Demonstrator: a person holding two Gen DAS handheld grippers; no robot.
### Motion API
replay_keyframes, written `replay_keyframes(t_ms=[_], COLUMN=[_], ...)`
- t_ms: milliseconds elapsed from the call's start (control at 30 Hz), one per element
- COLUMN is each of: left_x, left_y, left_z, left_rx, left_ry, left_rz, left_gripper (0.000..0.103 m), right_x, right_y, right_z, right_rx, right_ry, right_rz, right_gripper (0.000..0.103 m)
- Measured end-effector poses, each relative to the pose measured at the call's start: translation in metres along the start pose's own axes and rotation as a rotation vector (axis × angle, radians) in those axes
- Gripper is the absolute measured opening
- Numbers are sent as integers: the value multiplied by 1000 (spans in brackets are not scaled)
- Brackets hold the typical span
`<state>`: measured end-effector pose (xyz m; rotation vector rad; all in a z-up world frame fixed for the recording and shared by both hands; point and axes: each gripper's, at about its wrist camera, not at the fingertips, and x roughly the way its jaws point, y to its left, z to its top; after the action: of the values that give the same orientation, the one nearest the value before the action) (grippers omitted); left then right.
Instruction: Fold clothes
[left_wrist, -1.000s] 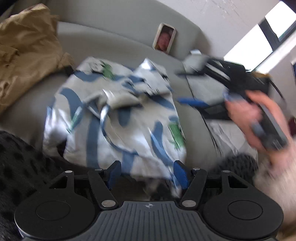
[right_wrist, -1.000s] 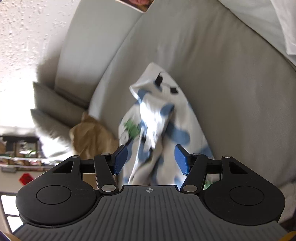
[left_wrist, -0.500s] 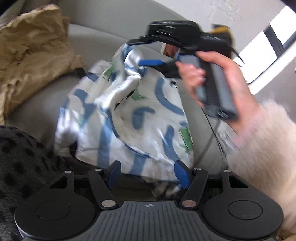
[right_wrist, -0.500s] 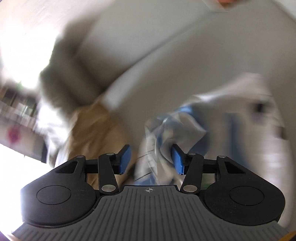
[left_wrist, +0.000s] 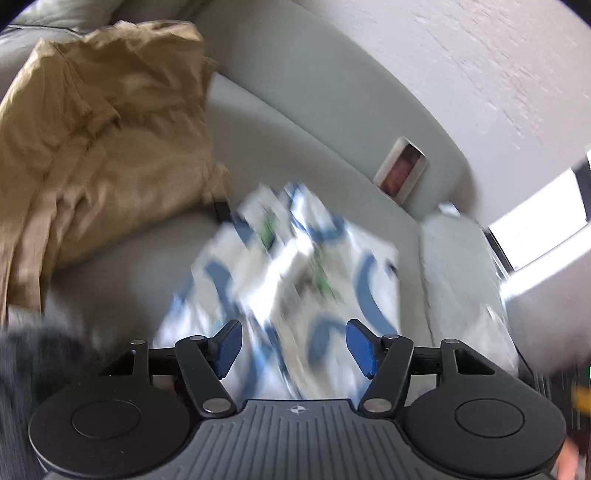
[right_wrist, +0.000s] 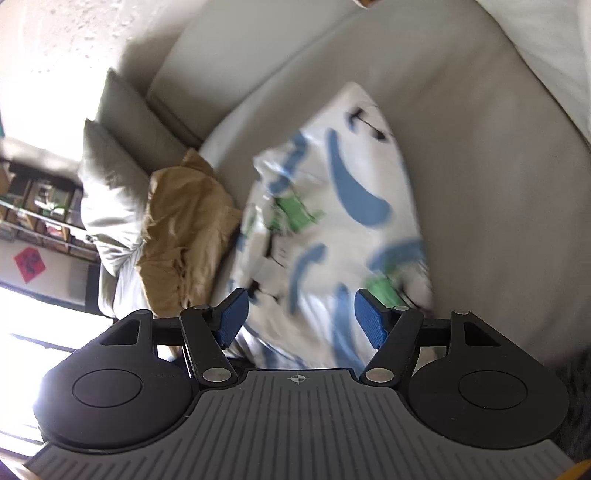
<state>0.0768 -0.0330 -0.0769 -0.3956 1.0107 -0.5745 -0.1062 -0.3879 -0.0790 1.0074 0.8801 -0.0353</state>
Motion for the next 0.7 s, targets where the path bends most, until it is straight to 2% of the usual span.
replay_keyframes(t_ms=[167,333,400,500,700], left_x=[29,44,47,57,73], left_y=[9,6,8,7,4], left_z=[26,31,31,30,29], left_rx=[-47,-6,-17,-2,43], left_ry=[92,111,124,185,219], left_rz=[-3,100,80,36,58], left_gripper=[61,61,62,65,64], right_x=[12,21,21,22,24], right_y=[-24,-17,-17,-22,-24], right_z=[-11,-16,-17,-19,-19], right_rx=[87,55,45,50,48], right_ry=[50,48,52,67,78], right_rz=[67,72,67,68,69], right_gripper=[70,70,70,70,70])
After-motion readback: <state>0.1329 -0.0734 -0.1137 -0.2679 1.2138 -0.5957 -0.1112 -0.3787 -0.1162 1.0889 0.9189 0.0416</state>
